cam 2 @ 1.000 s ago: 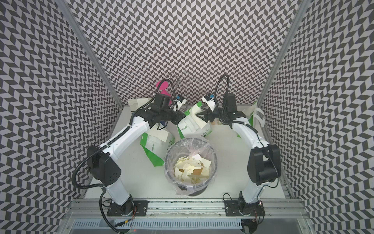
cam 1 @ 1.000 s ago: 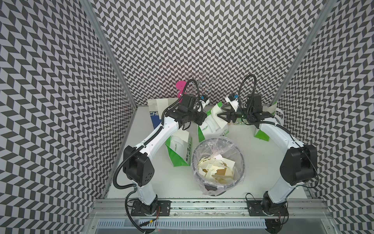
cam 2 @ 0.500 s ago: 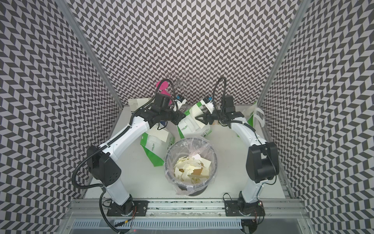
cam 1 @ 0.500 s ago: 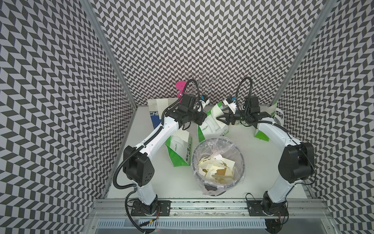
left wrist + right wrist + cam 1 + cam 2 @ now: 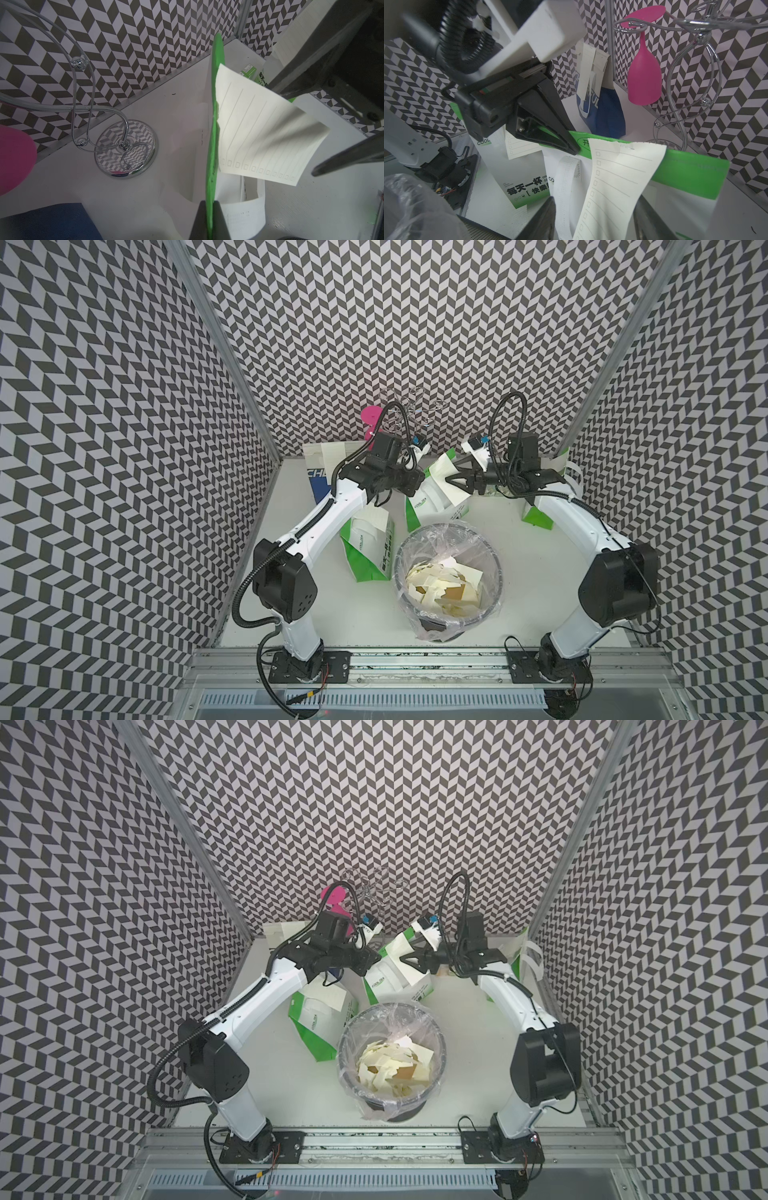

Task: Shred takeout receipts and throw away
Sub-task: Tear off the takeout receipt from the takeout bag.

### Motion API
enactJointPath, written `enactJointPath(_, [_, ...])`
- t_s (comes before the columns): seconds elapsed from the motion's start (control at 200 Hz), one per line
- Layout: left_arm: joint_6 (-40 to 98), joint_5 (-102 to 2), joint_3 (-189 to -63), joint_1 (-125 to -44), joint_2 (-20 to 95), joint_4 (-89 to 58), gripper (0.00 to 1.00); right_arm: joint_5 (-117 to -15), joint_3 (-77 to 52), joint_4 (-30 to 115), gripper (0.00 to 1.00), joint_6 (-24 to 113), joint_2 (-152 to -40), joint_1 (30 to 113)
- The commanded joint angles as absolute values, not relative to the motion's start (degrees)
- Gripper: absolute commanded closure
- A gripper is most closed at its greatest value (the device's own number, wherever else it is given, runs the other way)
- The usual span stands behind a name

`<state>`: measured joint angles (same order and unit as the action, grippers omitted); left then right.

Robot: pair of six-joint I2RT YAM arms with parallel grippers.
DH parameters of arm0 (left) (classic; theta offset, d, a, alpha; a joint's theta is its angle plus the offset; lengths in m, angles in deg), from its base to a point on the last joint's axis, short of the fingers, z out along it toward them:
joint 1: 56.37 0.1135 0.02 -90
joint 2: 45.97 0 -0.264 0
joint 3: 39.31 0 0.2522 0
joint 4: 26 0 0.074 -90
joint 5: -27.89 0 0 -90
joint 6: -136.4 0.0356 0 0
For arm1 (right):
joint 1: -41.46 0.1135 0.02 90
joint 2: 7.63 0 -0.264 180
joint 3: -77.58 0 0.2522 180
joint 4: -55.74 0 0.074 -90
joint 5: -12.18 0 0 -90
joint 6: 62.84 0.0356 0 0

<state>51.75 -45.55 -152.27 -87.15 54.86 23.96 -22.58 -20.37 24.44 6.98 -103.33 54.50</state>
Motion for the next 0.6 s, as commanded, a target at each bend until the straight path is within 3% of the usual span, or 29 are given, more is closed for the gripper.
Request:
enactJointPath(0.0, [53.0, -46.1, -153.9, -87.6, 55.8, 26.7, 1.0, -18.4, -20.0, 27.0, 0.47, 7.5, -103.4, 55.0])
enactJointPath(0.36, [53.4, -46.2, -154.1, -87.8, 55.7, 26.9, 1.0, -16.4, -23.9, 27.7, 0.5, 12.4, -109.6, 55.0])
enactJointPath(0.596, [53.7, -46.0, -154.2, -87.8, 56.0, 27.1, 1.0, -10.1, -23.5, 36.5, 0.63, 18.4, -110.6, 55.0])
